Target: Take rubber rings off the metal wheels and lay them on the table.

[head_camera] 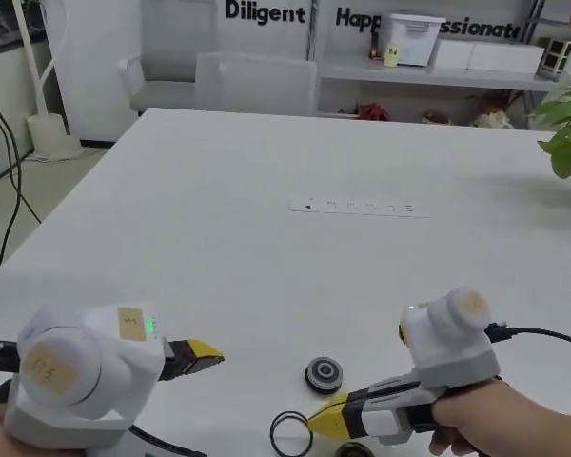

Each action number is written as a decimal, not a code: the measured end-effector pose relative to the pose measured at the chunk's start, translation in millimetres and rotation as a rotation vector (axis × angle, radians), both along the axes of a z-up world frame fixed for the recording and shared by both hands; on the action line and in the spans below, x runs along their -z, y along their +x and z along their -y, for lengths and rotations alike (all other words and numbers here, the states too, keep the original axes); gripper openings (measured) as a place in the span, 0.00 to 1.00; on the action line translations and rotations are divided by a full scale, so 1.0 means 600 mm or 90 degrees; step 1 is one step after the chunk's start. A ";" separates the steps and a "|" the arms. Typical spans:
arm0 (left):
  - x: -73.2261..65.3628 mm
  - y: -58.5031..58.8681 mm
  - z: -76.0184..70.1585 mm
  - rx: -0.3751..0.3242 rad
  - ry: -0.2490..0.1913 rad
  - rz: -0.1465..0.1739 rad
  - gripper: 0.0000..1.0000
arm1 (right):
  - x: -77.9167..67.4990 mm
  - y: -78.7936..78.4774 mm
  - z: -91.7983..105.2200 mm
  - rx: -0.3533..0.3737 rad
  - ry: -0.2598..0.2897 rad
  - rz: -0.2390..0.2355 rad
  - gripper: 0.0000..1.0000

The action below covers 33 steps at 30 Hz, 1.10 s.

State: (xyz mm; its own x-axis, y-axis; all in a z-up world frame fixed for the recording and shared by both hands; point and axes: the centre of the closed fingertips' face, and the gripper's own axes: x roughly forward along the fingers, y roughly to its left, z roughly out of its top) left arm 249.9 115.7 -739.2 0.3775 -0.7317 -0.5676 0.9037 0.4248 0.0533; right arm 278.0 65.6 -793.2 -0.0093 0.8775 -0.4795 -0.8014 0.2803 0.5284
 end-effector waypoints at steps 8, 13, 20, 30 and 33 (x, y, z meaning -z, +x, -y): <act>0.007 0.000 0.004 0.005 0.003 -0.011 0.76 | 0.008 0.012 0.005 0.030 -0.002 -0.010 0.00; 0.012 -0.002 0.006 0.006 0.004 -0.018 0.76 | 0.013 0.017 0.008 0.044 -0.001 -0.018 0.01; 0.015 -0.001 0.006 0.005 0.004 -0.021 0.75 | 0.015 0.022 0.009 0.057 -0.004 -0.012 0.06; 0.007 0.007 0.003 -0.001 0.000 -0.018 0.74 | -0.013 0.033 0.021 0.071 0.007 0.005 0.08; 0.004 0.010 0.004 -0.002 -0.001 -0.016 0.73 | -0.024 0.033 0.025 0.071 0.010 0.015 0.09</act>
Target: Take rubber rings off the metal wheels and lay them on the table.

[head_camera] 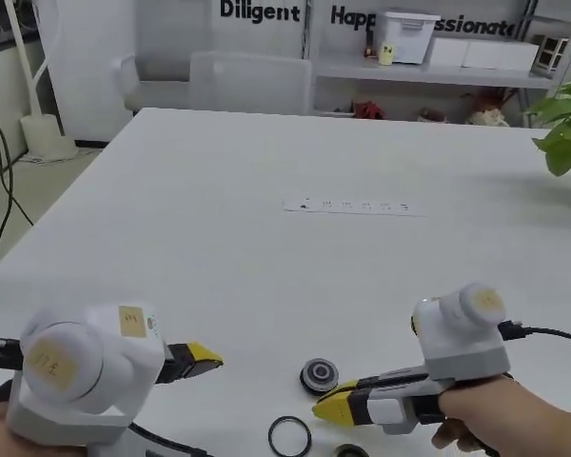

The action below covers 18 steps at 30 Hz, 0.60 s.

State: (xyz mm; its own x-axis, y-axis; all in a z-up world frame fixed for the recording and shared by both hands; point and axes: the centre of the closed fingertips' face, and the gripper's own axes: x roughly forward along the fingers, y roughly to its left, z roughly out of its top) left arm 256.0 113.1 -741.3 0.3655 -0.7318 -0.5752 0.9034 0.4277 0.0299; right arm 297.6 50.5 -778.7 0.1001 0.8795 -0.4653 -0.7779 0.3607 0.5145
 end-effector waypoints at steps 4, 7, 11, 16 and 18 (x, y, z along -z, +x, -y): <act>-0.007 0.007 0.001 -0.001 -0.001 0.007 0.72 | -0.012 0.002 0.006 0.002 0.004 0.011 0.09; -0.013 0.012 0.004 0.000 -0.002 0.011 0.72 | -0.020 0.004 0.012 0.006 0.005 0.022 0.10; -0.019 0.021 0.007 0.000 -0.002 0.016 0.71 | -0.028 0.006 0.019 0.009 0.004 0.037 0.11; -0.023 0.031 0.011 -0.001 -0.004 0.019 0.71 | -0.039 0.012 0.030 0.017 0.003 0.057 0.12; -0.024 0.034 0.013 0.000 -0.002 0.021 0.70 | -0.043 0.016 0.034 0.022 0.003 0.063 0.13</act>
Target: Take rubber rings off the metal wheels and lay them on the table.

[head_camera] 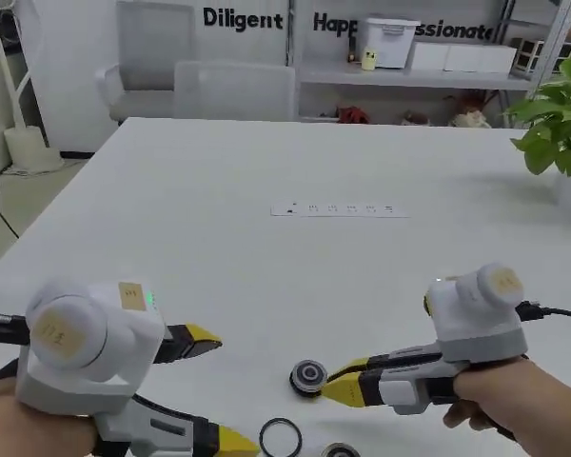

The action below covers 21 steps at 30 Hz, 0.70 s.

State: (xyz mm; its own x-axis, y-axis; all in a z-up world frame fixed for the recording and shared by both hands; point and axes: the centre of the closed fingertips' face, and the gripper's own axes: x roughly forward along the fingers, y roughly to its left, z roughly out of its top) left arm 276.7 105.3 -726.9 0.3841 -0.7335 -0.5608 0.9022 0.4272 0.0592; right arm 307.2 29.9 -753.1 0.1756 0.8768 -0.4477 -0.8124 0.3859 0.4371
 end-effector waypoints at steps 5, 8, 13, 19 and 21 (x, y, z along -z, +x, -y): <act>-0.002 0.009 0.004 0.000 -0.001 0.000 0.68 | -0.007 0.013 0.013 0.011 -0.005 0.019 0.14; -0.003 0.016 0.006 0.002 0.002 0.002 0.67 | -0.008 0.018 0.018 0.015 -0.007 0.026 0.15; -0.001 0.030 0.009 -0.003 -0.002 -0.004 0.65 | -0.006 0.025 0.024 0.014 -0.020 0.047 0.17; 0.008 0.041 0.015 -0.004 -0.002 -0.011 0.63 | 0.001 0.029 0.025 0.004 -0.035 0.073 0.20; 0.010 0.043 0.017 -0.003 -0.001 -0.014 0.63 | 0.004 0.030 0.025 0.002 -0.039 0.079 0.20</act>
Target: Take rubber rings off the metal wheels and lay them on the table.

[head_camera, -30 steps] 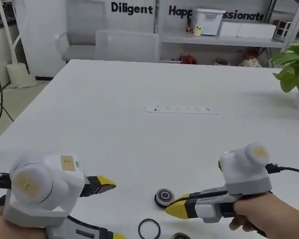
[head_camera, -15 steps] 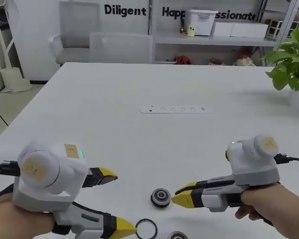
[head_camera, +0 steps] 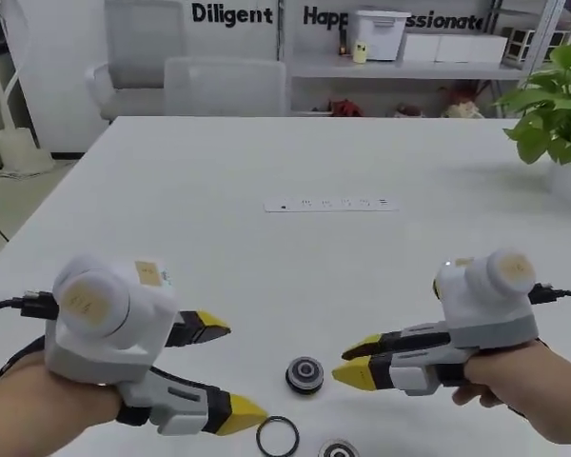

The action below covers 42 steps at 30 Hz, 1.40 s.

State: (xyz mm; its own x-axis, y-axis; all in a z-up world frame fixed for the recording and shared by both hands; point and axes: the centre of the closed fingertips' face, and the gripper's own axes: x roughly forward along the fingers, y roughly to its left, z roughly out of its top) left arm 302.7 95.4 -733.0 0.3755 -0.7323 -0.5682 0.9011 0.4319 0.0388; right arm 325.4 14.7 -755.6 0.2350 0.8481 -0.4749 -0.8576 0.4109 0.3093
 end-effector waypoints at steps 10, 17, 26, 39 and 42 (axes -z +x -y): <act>0.016 0.018 0.013 0.003 0.003 -0.012 0.60 | 0.020 0.009 0.005 -0.005 -0.016 0.025 0.24; 0.028 0.027 0.026 0.008 0.000 -0.023 0.57 | 0.037 0.009 0.003 -0.021 -0.036 0.038 0.25; 0.046 0.035 0.037 0.019 0.008 -0.031 0.52 | 0.053 0.013 -0.004 -0.036 -0.049 0.048 0.28; 0.069 0.044 0.054 0.029 0.010 -0.051 0.45 | 0.070 0.020 -0.012 -0.048 -0.066 0.073 0.31; 0.073 0.048 0.058 0.027 0.008 -0.055 0.43 | 0.071 0.020 -0.014 -0.047 -0.063 0.076 0.32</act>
State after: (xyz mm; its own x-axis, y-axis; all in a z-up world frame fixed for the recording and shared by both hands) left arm 331.6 60.6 -776.8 0.2931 -0.7389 -0.6068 0.9191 0.3926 -0.0342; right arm 337.6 22.8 -798.3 0.2335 0.8153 -0.5299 -0.9149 0.3688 0.1643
